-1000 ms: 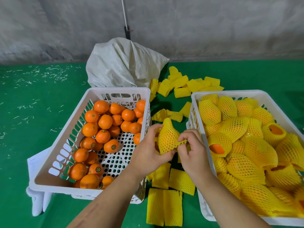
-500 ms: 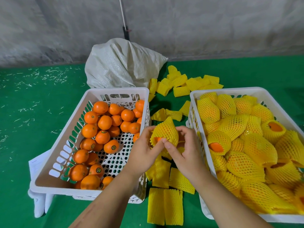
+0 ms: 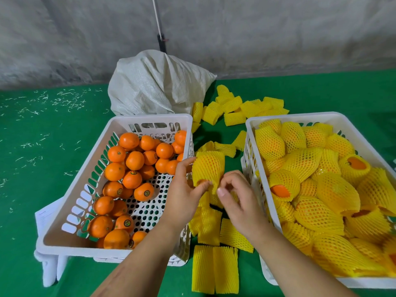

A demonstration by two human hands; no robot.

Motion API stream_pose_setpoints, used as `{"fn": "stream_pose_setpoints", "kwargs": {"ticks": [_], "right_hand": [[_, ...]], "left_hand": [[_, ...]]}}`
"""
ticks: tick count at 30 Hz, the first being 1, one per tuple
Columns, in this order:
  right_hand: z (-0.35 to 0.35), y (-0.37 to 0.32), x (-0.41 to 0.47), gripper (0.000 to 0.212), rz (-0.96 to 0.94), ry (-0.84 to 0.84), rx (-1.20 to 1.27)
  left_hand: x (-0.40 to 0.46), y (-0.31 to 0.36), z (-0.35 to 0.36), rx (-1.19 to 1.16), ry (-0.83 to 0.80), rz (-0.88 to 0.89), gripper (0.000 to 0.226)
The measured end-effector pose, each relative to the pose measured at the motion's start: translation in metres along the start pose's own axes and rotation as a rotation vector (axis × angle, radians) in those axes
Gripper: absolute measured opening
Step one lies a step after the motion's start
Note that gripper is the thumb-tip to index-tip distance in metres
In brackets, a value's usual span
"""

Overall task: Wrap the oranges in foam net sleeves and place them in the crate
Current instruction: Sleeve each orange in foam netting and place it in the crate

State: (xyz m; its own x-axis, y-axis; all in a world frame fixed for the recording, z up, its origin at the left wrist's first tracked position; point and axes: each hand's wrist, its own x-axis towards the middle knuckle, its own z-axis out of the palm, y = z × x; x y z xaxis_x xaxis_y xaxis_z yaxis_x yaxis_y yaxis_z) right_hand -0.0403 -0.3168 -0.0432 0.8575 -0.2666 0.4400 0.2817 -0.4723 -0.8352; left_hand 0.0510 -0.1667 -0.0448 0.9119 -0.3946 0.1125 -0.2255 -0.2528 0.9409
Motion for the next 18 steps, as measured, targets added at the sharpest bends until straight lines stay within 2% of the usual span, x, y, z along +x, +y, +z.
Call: {"fn": "stream_pose_setpoints", "kwargs": {"ticks": [3, 4, 5, 6, 9, 14, 16, 17, 18], "right_hand": [[0.001, -0.001, 0.002, 0.06, 0.413, 0.002, 0.267], [0.003, 0.001, 0.006, 0.076, 0.566, -0.041, 0.429], [0.004, 0.003, 0.007, 0.088, 0.675, -0.095, 0.55], [0.006, 0.004, 0.008, 0.093, 0.708, -0.129, 0.588], [0.005, -0.004, 0.005, 0.082, 0.612, -0.091, 0.342], [-0.053, -0.015, -0.027, 0.087, 0.462, 0.292, 0.19], [-0.092, -0.017, -0.051, 0.089, 0.417, 0.38, -0.083], [-0.109, -0.017, -0.064, 0.091, 0.439, 0.359, -0.277], [-0.123, -0.016, -0.076, 0.096, 0.483, 0.269, -0.475]], "left_hand": [[0.0, -0.005, -0.004, 0.037, -0.091, 0.084, 0.079], [-0.001, -0.005, -0.004, 0.063, -0.136, 0.107, 0.082], [-0.002, -0.006, -0.004, 0.099, -0.18, 0.125, 0.086], [-0.003, -0.006, -0.003, 0.15, -0.207, 0.145, 0.09], [-0.002, -0.006, -0.001, 0.257, -0.195, 0.174, 0.094], [-0.007, -0.01, -0.003, 0.071, -0.059, 0.105, 0.072], [-0.008, -0.009, -0.005, -0.033, 0.003, 0.043, 0.057], [-0.007, -0.009, -0.005, -0.083, 0.028, 0.012, 0.051], [-0.007, -0.009, -0.005, -0.119, 0.051, -0.012, 0.045]]}}
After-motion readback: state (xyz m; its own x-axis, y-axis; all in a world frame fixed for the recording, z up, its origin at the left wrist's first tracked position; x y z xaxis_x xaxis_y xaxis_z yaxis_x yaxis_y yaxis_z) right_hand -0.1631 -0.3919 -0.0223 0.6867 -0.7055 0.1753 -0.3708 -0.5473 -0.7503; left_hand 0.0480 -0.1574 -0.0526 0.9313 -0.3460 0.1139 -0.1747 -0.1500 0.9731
